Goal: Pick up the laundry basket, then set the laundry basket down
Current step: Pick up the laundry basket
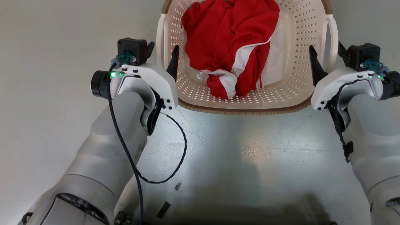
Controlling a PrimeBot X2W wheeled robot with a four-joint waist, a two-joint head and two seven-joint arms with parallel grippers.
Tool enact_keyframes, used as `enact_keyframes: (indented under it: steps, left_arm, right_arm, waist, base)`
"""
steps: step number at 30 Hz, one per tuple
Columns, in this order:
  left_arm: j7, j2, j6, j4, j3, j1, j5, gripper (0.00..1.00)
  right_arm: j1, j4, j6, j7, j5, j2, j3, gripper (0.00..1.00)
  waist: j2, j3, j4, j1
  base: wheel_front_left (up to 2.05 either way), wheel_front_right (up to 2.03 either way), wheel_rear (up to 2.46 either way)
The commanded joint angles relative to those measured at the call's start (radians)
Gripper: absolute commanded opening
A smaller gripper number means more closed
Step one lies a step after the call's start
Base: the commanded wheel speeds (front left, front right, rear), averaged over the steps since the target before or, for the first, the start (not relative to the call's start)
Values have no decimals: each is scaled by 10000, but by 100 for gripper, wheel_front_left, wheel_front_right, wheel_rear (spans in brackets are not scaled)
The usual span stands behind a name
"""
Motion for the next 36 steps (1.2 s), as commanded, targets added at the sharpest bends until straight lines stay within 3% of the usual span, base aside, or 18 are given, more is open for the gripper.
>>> enact_keyframes:
  steps: [1, 36]
  left_arm:
    - [-29, 243, 150, 14, 44, -121, -134, 100]
    - [339, 242, 478, 1016, -1641, -1109, -1326, 100]
  right_arm:
    - [81, 12, 60, -82, -119, 234, 168, 100]
    - [-810, 833, 60, -107, -470, 666, 188, 100]
  waist:
    - [0, 91, -34, -1]
    - [0, 505, -274, -1]
  base:
    - [0, 0, 0]
    - [0, 0, 0]
